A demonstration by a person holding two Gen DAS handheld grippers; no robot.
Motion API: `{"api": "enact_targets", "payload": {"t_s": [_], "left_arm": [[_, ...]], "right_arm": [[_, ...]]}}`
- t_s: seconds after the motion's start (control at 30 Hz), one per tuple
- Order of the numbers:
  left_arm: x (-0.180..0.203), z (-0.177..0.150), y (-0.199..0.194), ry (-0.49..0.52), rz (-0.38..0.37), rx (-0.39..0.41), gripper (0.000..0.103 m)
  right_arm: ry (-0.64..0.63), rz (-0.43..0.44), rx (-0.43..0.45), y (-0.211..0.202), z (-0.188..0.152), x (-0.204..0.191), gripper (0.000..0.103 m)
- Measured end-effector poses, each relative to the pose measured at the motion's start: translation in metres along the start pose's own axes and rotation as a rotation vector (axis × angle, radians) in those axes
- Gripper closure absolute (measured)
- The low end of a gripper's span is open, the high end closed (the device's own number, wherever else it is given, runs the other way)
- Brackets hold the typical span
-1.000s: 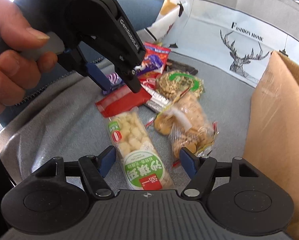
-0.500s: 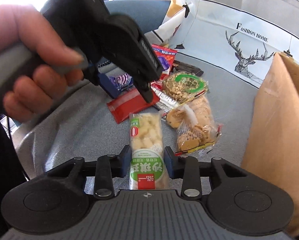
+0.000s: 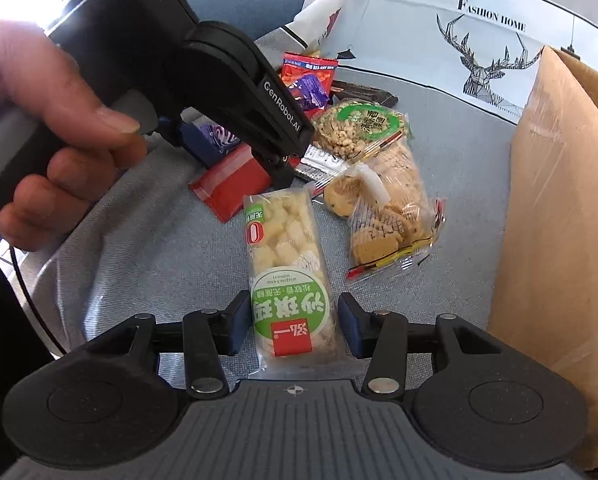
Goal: Organize snacks
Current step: 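Grasp the red packet with the left tool while the right grasps the white-green puff packet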
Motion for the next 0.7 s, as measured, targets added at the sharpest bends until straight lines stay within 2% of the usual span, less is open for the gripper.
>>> {"api": "enact_targets", "payload": {"t_s": [0.13,0.23,0.37,0.57,0.7], "left_arm": [[0.005,-0.001,0.000,0.030,0.009,0.014,0.036],[0.007,0.000,-0.001,0.051,0.006,0.024,0.043],[0.007,0.001,-0.003,0.038,-0.006,0.025,0.052],[0.003,0.004,-0.011,0.002,-0.047,0.034,0.052],[0.002,0.000,-0.006,-0.006,-0.045,-0.008,0.051]], "right_arm": [[-0.011,0.005,0.011,0.000,0.000,-0.002,0.054],[-0.017,0.001,0.016,-0.001,-0.001,-0.001,0.061],[-0.030,0.004,0.030,-0.007,0.000,-0.004,0.064],[-0.058,-0.014,0.040,-0.015,0.000,-0.006,0.065],[-0.049,-0.019,0.014,-0.015,-0.002,-0.004,0.064]]}}
Point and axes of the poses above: each gripper's, at about its wrist camera, not at the fingertips, and y roughly the way its jaws point, x to its right, z to its top, the point moved 7 cm from there along y, roughly the way its jaws point, and after that the axes turned 10 degrees about -y, right-handed, at the moved point
